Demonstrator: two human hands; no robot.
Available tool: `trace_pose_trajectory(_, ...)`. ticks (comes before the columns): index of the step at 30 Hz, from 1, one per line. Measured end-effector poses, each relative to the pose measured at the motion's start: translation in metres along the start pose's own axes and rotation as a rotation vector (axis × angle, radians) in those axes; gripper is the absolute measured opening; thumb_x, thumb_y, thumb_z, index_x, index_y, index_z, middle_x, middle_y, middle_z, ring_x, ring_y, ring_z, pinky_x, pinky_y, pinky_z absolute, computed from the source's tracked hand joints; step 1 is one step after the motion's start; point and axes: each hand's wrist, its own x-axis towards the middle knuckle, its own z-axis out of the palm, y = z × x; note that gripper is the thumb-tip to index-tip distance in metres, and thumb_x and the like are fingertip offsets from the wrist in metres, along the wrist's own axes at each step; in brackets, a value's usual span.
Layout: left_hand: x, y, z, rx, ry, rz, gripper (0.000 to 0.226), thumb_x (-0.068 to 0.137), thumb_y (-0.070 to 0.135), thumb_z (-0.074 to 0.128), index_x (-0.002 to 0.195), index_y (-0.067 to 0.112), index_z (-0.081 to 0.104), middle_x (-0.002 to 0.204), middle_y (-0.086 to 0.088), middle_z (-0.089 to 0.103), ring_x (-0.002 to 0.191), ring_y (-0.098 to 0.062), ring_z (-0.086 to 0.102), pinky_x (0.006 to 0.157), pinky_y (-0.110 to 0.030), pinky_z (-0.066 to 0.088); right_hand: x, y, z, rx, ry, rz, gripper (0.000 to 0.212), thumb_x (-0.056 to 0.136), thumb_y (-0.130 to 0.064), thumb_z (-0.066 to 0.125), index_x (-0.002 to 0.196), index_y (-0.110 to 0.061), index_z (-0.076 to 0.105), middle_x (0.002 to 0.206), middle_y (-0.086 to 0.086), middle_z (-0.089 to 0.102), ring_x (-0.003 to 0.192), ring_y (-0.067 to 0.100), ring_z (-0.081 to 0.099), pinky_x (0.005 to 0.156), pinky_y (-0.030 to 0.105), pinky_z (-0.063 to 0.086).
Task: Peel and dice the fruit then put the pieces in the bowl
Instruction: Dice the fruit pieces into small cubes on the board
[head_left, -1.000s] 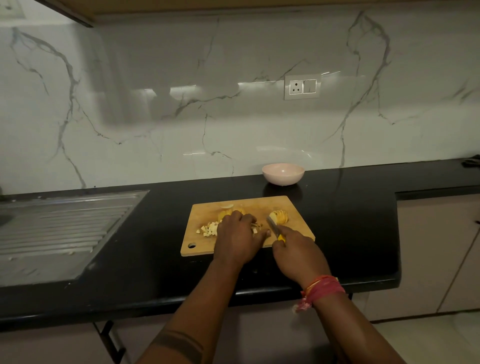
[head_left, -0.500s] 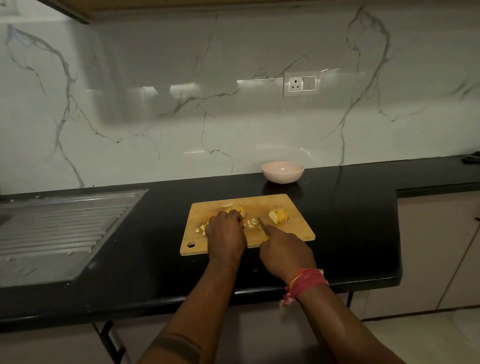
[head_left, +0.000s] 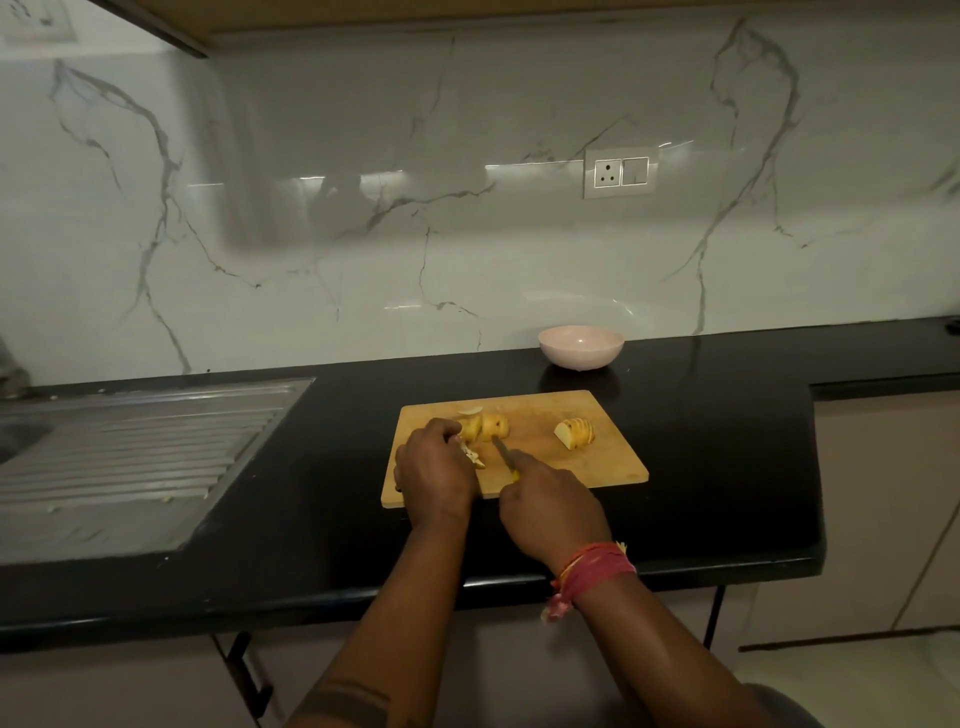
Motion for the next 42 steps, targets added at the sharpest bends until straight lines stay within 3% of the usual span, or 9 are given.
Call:
trace_pose_trajectory(3, -0.001, 0.001, -0.002, 0.031, -0.027, 0.000, 0.023, 0.096, 0.018, 0.062, 0.111, 0.029, 0.074, 0.106, 0.006, 0.071, 0.098, -0.018, 0.063, 0.085, -0.046, 0.057, 0.003, -0.002, -0.001, -0.052, -0.008, 0.031, 0.052, 0.095, -0.032, 0.046, 0.146, -0.035, 0.044, 0.099, 0.003, 0.067, 0.088, 0.023, 0.064, 0.069, 0.032, 0.047)
trace_pose_trajectory(6, -0.003, 0.001, -0.008, 0.072, -0.079, 0.027, 0.024, 0.095, 0.020, 0.061, 0.111, 0.030, 0.075, 0.112, 0.003, 0.069, 0.103, -0.020, 0.060, 0.090, -0.045, 0.054, 0.003, -0.014, 0.005, -0.068, -0.060, -0.040, 0.047, 0.095, -0.032, 0.046, 0.142, -0.037, 0.047, 0.096, 0.001, 0.067, 0.081, 0.021, 0.061, 0.065, 0.031, 0.044)
trace_pose_trajectory(11, -0.008, 0.005, -0.023, 0.194, -0.198, 0.029, 0.031, 0.094, 0.023, 0.059, 0.121, 0.035, 0.070, 0.131, -0.001, 0.052, 0.125, -0.026, 0.044, 0.107, -0.041, 0.032, 0.004, -0.016, 0.006, -0.026, -0.058, -0.065, 0.047, 0.096, -0.029, 0.044, 0.141, -0.041, 0.049, 0.095, -0.001, 0.068, 0.075, 0.017, 0.057, 0.062, 0.030, 0.043)
trace_pose_trajectory(14, -0.007, 0.006, -0.023, 0.268, -0.237, 0.036, 0.034, 0.091, 0.036, 0.067, 0.125, 0.039, 0.065, 0.139, 0.001, 0.045, 0.131, -0.025, 0.039, 0.112, -0.043, 0.027, 0.005, -0.013, 0.003, 0.021, -0.059, -0.053, 0.045, 0.097, -0.028, 0.045, 0.140, -0.041, 0.051, 0.091, -0.004, 0.064, 0.077, 0.016, 0.059, 0.065, 0.030, 0.046)
trace_pose_trajectory(18, -0.004, 0.006, -0.019, 0.327, -0.235, 0.032, 0.034, 0.092, 0.044, 0.069, 0.125, 0.040, 0.063, 0.148, -0.002, 0.040, 0.141, -0.026, 0.032, 0.117, -0.047, 0.022, 0.004, -0.010, 0.002, 0.035, -0.058, -0.058, 0.048, 0.098, -0.030, 0.045, 0.144, -0.043, 0.048, 0.101, -0.004, 0.067, 0.081, 0.014, 0.061, 0.065, 0.029, 0.046)
trace_pose_trajectory(22, -0.003, 0.004, -0.017, 0.363, -0.183, 0.039, 0.021, 0.096, 0.036, 0.065, 0.116, 0.038, 0.069, 0.146, -0.002, 0.043, 0.140, -0.025, 0.033, 0.115, -0.044, 0.023, 0.005, -0.004, 0.001, 0.111, -0.074, -0.058, 0.048, 0.098, -0.030, 0.046, 0.143, -0.045, 0.048, 0.094, -0.009, 0.064, 0.075, 0.011, 0.061, 0.061, 0.027, 0.044)
trace_pose_trajectory(30, -0.001, 0.006, -0.014, 0.394, -0.098, 0.101, 0.022, 0.099, 0.039, 0.062, 0.118, 0.034, 0.069, 0.132, 0.000, 0.050, 0.125, -0.022, 0.042, 0.104, -0.040, 0.032, 0.009, 0.008, -0.004, 0.283, -0.009, -0.027, 0.046, 0.098, -0.028, 0.048, 0.140, -0.047, 0.051, 0.096, -0.010, 0.067, 0.072, 0.009, 0.064, 0.067, 0.034, 0.057)
trace_pose_trajectory(35, 0.005, 0.009, -0.014, 0.395, -0.108, 0.132, 0.029, 0.103, 0.039, 0.053, 0.130, 0.034, 0.065, 0.135, 0.000, 0.056, 0.123, -0.022, 0.045, 0.101, -0.041, 0.035, 0.017, 0.012, -0.006, 0.314, 0.023, -0.009, 0.045, 0.101, -0.027, 0.049, 0.145, -0.037, 0.051, 0.124, -0.006, 0.065, 0.085, 0.003, 0.060, 0.072, 0.023, 0.052)
trace_pose_trajectory(42, 0.015, 0.019, -0.007, 0.541, -0.201, 0.221, 0.040, 0.100, 0.030, 0.055, 0.140, 0.029, 0.058, 0.137, 0.000, 0.061, 0.134, -0.027, 0.042, 0.112, -0.048, 0.027, 0.031, 0.015, 0.002, 0.224, 0.045, -0.024, 0.047, 0.098, -0.032, 0.046, 0.145, -0.040, 0.049, 0.099, -0.005, 0.068, 0.075, 0.009, 0.062, 0.069, 0.035, 0.057)
